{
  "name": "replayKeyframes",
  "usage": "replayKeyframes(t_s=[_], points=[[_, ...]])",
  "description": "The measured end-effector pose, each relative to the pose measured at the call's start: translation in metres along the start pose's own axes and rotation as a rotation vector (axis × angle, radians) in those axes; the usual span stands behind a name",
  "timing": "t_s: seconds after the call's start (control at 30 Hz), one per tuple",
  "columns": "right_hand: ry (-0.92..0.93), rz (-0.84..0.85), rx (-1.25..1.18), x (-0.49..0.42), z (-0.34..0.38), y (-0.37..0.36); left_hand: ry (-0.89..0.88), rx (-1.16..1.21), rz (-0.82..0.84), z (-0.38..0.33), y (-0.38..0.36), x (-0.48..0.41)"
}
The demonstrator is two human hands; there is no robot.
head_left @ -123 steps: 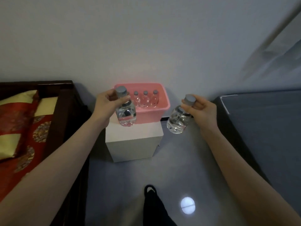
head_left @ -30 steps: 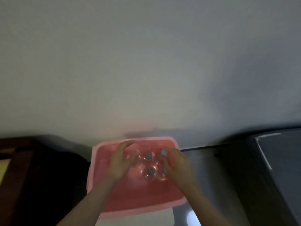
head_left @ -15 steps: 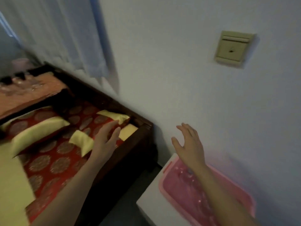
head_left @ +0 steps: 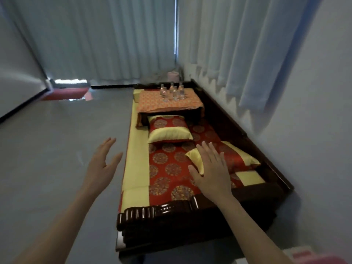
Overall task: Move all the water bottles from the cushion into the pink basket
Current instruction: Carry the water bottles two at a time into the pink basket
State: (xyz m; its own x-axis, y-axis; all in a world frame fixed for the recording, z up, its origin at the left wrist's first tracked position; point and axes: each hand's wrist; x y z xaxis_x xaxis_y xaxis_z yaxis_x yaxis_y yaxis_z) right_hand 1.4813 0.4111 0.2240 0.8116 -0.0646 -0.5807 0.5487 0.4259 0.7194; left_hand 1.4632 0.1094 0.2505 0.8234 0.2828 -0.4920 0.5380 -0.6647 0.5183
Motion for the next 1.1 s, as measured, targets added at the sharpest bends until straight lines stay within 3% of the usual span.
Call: replayKeyframes(t_s=[0.17, 0.5, 0.67, 0.93, 1.1], points=[[0.01, 0.034, -0.073, -0.02, 0.1, -0.066, 0.092, -0.04, -0.073, 0.088, 0.095, -0.019], [0.099, 0.029, -0.08, -0.063, 0.288, -0.175, 0.102, -0.207, -0.167, 0.228, 0.259, -0.094], [0.141, 0.054, -0.084, -0.082, 0.345, -0.223, 0.137, -0.272, -0.179, 0.289, 0.285, -0.128], [0.104, 0.143, -0.091, -0.113, 0.396, -0.329, 0.273, -0.173, -0.187, 0.395, 0.284, -0.201], [-0.014, 0.166, -0.122, -0.16, 0.428, -0.415, 0.318, -0.118, -0.163, 0.463, 0.293, -0.282]])
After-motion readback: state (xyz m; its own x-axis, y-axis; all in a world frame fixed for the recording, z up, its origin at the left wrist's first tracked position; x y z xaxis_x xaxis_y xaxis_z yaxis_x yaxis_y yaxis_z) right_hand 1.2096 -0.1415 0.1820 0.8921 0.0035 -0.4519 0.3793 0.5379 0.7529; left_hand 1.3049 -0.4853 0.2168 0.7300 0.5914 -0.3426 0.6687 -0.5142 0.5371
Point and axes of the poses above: each hand's wrist, its own x-axis away from the middle knuckle, its own y-axis out of the back of the hand, z = x × y, and after that the axes turned 13 degrees about -z, right-handed
